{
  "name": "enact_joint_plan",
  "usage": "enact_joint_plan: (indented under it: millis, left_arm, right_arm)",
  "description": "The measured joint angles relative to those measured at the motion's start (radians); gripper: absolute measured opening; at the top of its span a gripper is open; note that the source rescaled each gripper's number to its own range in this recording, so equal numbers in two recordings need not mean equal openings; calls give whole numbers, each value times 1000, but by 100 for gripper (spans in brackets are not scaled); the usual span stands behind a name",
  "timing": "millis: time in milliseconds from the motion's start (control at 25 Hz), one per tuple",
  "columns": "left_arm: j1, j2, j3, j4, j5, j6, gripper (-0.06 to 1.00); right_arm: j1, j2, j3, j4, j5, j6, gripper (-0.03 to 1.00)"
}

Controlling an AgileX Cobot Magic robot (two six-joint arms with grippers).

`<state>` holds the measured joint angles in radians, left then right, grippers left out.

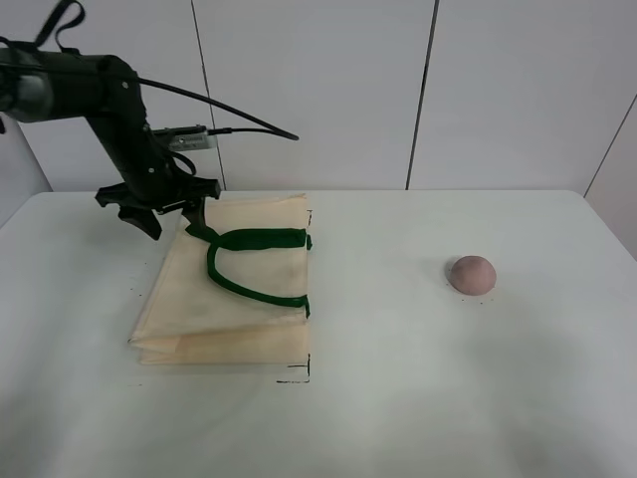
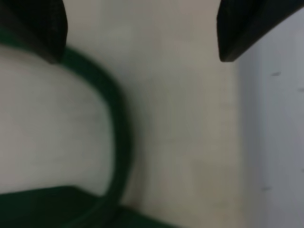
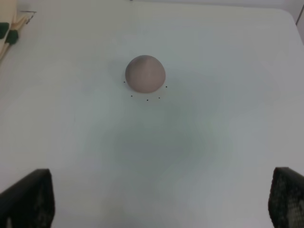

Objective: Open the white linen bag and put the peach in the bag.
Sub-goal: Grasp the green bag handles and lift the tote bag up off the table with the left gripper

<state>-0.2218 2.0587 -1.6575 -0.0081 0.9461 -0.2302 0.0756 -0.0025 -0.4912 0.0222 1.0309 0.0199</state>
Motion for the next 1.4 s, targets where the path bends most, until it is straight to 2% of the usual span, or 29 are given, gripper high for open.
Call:
enact_joint_plan:
  millis: [240,440,720,1120,1200,1240,1320,1400]
  left_arm:
    - [-58,83,-24,14,-55,-87,98]
    - [-66,132,-25,21,-99,-116,98]
    - [-66,193,-25,81,-148,-158,97]
    - [-66,236,-25,95,-161,-164,95]
    - [-66,238,-28,91,-162,-166,86]
    - [-68,239,-29,90,-162,-166,78]
    - [-70,239,-30,85,-164,-166,56]
    - [-70,239,-30,78,-166,-166,26]
  right_arm:
    - [0,0,0,0,0,0,100]
    - [0,0,0,0,0,0,100]
    - [0,0,0,0,0,0,100]
    - [0,0,0,0,0,0,100]
    - [0,0,0,0,0,0,100]
    - [0,0,0,0,0,0,100]
    - [0,0,0,0,0,0,100]
    - [0,0,0,0,0,0,100]
